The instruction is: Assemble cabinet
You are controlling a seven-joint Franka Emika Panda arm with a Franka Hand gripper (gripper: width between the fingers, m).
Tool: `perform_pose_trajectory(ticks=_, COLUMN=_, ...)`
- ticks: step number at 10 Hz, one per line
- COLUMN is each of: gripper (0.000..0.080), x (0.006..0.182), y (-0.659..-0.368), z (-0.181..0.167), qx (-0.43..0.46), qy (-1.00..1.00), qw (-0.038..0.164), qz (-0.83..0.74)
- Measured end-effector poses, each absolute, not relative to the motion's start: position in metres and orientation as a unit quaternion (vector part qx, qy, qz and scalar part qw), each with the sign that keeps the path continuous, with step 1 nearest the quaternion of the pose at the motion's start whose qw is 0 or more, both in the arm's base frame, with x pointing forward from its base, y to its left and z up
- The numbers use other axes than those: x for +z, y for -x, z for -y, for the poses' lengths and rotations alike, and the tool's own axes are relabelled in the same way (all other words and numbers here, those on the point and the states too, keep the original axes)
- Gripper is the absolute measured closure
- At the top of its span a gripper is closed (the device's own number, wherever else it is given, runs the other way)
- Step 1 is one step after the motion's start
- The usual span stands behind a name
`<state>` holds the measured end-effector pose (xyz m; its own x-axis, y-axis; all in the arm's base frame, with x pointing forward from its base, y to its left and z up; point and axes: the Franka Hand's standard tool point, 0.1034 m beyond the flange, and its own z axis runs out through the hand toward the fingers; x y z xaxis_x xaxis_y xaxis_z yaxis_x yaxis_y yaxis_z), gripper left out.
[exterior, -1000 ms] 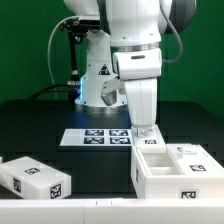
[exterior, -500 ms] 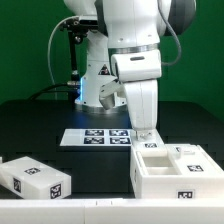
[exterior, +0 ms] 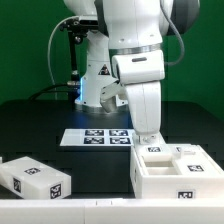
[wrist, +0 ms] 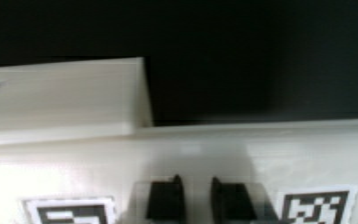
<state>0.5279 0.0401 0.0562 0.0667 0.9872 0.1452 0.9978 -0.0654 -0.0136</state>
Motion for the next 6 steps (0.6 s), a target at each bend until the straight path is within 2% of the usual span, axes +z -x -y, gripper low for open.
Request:
perform_pose_trajectory(ticks=4, gripper=0.0735, x=0.057, y=-0.581, z=-0.04, qx=-0.068, qy=0.732, qw=0.053, qz=0.675)
perform_pose_trajectory(ticks=6, gripper=0.0735, x=0.056, y=-0.59, z=-0.04, qx=-0.068, qy=0.735, qw=0.058, qz=0.673)
